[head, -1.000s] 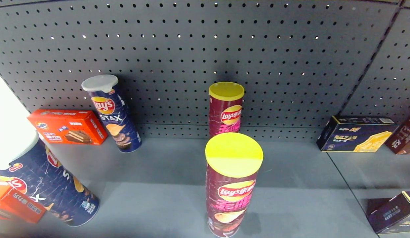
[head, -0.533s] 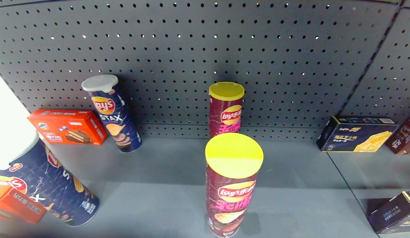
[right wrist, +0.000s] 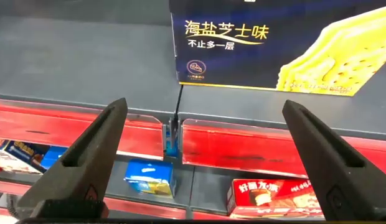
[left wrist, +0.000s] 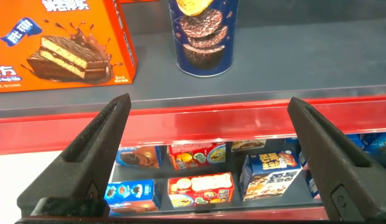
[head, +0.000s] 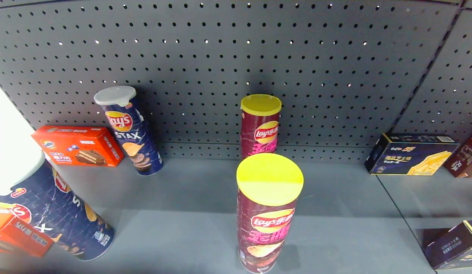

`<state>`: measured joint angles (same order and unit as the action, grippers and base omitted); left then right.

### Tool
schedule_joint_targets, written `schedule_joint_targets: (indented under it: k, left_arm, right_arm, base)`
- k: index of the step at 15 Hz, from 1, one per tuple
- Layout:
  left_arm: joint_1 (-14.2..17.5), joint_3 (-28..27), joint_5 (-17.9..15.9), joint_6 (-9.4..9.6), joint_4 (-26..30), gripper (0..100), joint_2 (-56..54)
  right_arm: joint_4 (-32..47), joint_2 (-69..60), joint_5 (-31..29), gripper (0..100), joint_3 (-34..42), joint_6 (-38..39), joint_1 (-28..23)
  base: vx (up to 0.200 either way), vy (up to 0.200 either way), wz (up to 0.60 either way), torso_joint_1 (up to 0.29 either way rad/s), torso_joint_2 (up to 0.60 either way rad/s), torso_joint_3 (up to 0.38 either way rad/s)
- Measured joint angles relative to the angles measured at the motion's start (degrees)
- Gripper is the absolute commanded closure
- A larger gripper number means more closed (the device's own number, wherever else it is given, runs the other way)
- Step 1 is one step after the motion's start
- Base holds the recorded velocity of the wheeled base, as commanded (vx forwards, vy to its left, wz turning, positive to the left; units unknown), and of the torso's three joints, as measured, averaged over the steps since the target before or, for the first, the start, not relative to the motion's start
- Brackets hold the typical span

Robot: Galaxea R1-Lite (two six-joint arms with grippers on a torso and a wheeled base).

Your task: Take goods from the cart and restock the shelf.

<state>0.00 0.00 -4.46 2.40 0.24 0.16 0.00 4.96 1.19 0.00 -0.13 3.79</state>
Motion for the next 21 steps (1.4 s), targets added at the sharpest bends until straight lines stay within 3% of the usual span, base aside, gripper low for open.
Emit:
schedule_joint_targets:
  k: [4, 21]
  left_arm:
    - [0.00, 0.00, -0.02, 0.00, 0.02, 0, 0.00]
    - [0.00, 0.00, 0.00, 0.05, 0.02, 0, 0.00]
  right_arm:
    - [-0.02, -1.79, 0.00, 0, 0.00, 0.00, -4.10]
    - [-0.07, -4.86, -0.05, 0, 0.00, -0.02, -3.69]
  base:
    - [0.000, 0.000, 0.00, 0.000, 0.00, 0.000]
    - [0.000, 0.000, 0.00, 0.000, 0.00, 0.000]
